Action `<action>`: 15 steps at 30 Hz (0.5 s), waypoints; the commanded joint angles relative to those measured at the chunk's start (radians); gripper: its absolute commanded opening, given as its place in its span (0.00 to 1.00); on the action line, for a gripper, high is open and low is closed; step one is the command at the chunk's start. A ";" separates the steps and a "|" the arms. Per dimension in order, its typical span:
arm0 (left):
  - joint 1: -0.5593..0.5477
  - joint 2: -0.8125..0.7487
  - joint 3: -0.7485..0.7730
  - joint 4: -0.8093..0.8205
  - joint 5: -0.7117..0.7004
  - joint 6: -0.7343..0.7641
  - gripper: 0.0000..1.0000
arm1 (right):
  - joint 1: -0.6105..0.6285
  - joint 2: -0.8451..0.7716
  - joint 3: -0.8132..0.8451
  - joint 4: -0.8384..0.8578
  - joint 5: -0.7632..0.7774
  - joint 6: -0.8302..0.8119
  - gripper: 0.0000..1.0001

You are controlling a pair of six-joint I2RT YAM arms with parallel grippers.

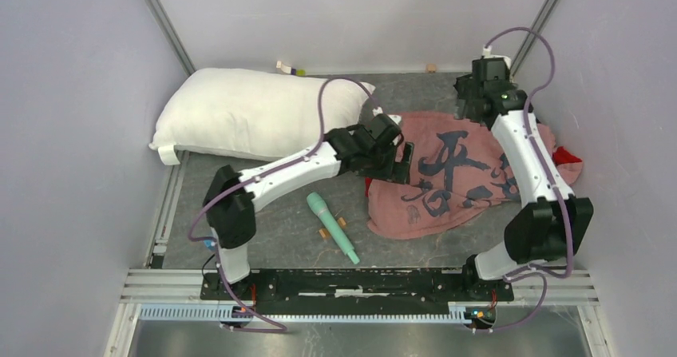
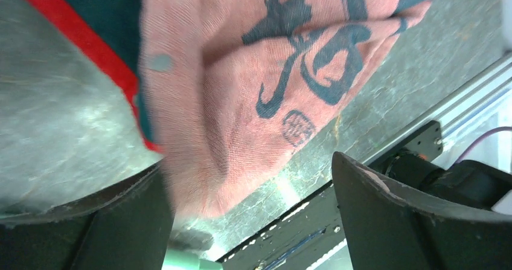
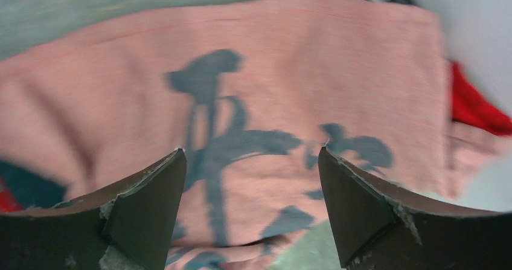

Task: Put the pillow into the pillowcase

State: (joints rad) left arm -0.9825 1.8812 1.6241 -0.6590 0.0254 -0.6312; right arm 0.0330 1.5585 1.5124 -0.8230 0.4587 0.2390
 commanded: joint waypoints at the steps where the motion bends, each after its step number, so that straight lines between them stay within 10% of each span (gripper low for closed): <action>1: 0.056 -0.198 0.099 -0.062 -0.128 0.028 1.00 | 0.107 -0.115 -0.086 0.183 -0.287 0.038 0.87; 8: 0.221 -0.230 0.193 -0.174 -0.273 0.069 1.00 | 0.355 -0.215 -0.392 0.468 -0.441 0.115 0.88; 15: 0.288 0.069 0.481 -0.295 -0.423 0.199 1.00 | 0.447 -0.211 -0.482 0.535 -0.431 0.105 0.91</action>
State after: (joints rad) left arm -0.6922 1.7885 2.0075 -0.8566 -0.2771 -0.5461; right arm 0.4473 1.3640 1.0416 -0.4126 0.0296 0.3367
